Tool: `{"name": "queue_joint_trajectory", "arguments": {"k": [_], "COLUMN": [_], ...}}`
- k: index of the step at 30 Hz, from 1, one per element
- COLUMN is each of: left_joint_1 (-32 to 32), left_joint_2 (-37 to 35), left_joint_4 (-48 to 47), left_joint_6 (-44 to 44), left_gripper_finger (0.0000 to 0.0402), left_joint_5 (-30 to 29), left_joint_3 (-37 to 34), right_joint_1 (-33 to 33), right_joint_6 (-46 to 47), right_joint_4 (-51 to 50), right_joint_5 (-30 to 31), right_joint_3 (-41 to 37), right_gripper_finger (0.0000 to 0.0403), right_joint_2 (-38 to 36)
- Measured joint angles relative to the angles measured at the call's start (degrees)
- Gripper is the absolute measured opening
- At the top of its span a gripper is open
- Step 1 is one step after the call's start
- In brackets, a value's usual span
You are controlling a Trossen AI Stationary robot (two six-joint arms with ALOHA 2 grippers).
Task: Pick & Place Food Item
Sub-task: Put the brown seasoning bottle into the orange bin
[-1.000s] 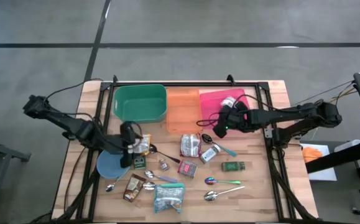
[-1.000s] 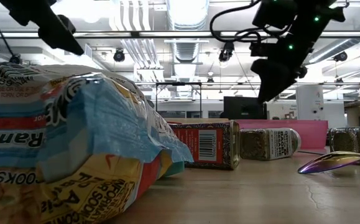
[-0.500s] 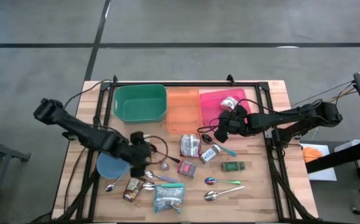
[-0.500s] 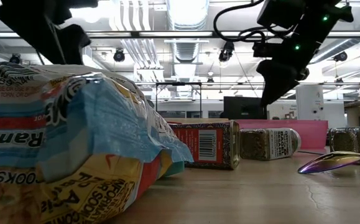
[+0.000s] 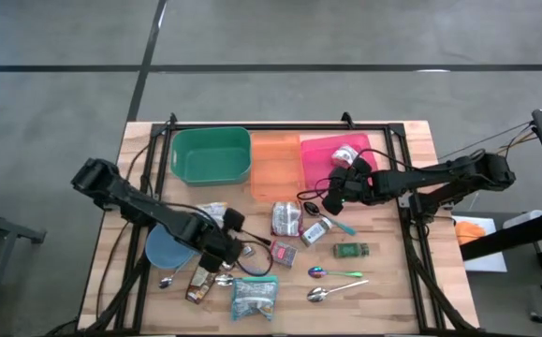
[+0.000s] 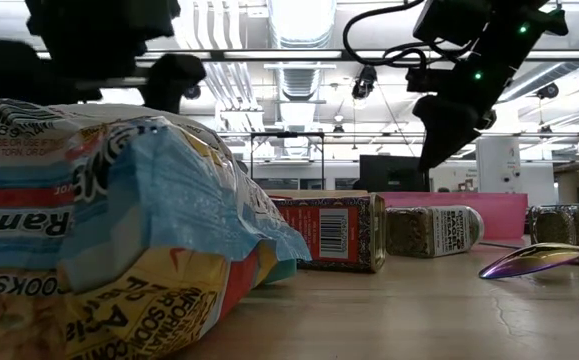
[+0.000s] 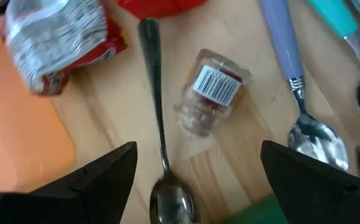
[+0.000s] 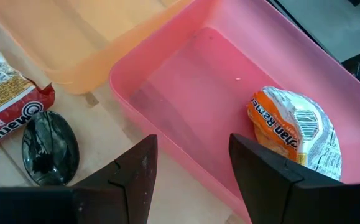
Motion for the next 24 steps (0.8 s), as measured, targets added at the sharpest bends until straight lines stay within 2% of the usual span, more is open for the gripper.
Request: {"name": "queue_joint_trajectory", "arguments": {"k": [13, 24], "left_joint_1": [0.1, 2.4], "left_joint_2": [5.4, 6.0], "left_joint_4": [7.1, 7.8], "left_joint_6": [10.9, 13.2], "left_gripper_finger": [0.0340, 0.0340], "left_joint_5": [1.1, 3.4], "left_joint_3": [0.0, -0.3], "right_joint_1": [3.4, 3.9], "right_joint_6": [0.1, 0.1], "right_joint_4": [0.4, 1.5], "right_joint_5": [0.0, 0.0], "right_joint_3": [0.0, 0.0], "right_gripper_finger": [0.0197, 0.0197], "right_joint_2": [0.0, 0.0]}}
